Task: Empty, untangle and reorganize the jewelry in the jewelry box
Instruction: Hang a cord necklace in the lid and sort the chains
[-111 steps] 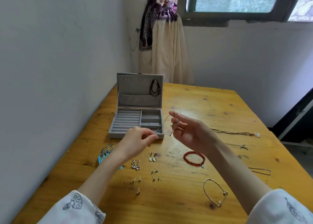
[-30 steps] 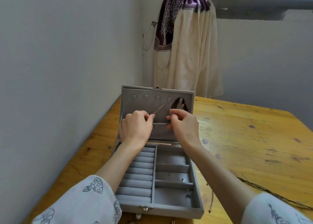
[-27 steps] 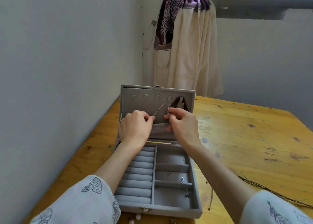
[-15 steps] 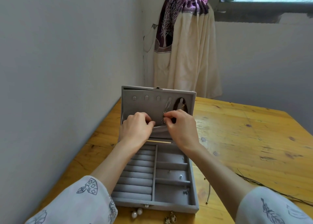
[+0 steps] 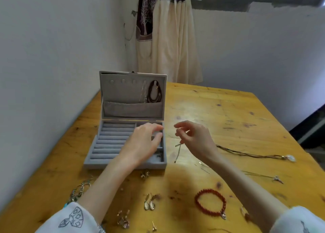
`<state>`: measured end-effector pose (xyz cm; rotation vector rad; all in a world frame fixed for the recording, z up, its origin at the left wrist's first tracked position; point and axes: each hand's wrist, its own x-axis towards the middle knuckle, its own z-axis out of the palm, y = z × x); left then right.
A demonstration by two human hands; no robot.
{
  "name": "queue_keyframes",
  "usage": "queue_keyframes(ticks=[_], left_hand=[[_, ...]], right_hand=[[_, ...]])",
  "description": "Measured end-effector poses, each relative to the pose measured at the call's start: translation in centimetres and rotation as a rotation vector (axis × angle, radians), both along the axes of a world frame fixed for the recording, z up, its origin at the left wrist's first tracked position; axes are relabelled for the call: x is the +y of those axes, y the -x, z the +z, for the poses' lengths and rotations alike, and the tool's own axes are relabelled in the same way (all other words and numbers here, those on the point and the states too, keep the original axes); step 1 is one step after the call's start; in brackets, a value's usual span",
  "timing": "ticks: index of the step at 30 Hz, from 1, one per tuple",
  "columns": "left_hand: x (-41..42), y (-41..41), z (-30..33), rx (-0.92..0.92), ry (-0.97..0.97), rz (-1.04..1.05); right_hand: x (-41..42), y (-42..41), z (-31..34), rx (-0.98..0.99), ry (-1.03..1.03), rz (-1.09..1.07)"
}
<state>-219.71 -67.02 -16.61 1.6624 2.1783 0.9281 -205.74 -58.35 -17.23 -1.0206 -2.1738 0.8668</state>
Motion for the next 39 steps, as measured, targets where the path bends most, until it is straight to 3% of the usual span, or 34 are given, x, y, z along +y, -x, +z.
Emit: queue_keyframes(ticks=[8,12,24,31,36,39], left_hand=[[0.6,-9.4,-3.7,0.059,0.335,-0.337],[0.9,-11.0,-6.0,0.24,0.486,-0.354],[0.8,-11.1,-6.3,0.167,0.468,-0.326],[0.8,-11.2,-5.6,0.103,0.452,-0.315],[1.0,-11.1,-2.7,-0.234,0.333,-0.239],[0.6,-11.6,-0.2,-0.375,0.193,-0.336]], right_hand=[[-0.1,-13.9,-3.2,-0.326,-0.004,-0.142],[0.4,-17.1,-5.1,-0.577,-0.106,-0.226],[0.7,-16.0,-5.7,-0.809,-0.182,-0.12],[0.5,-15.6,-4.3,-0.358,0.084,-0.068],[-0.2,-14.1,0.3,-0.17,0.174,0.046],[-1.4,-13.0,3.5,-0.074,0.21,0.157]])
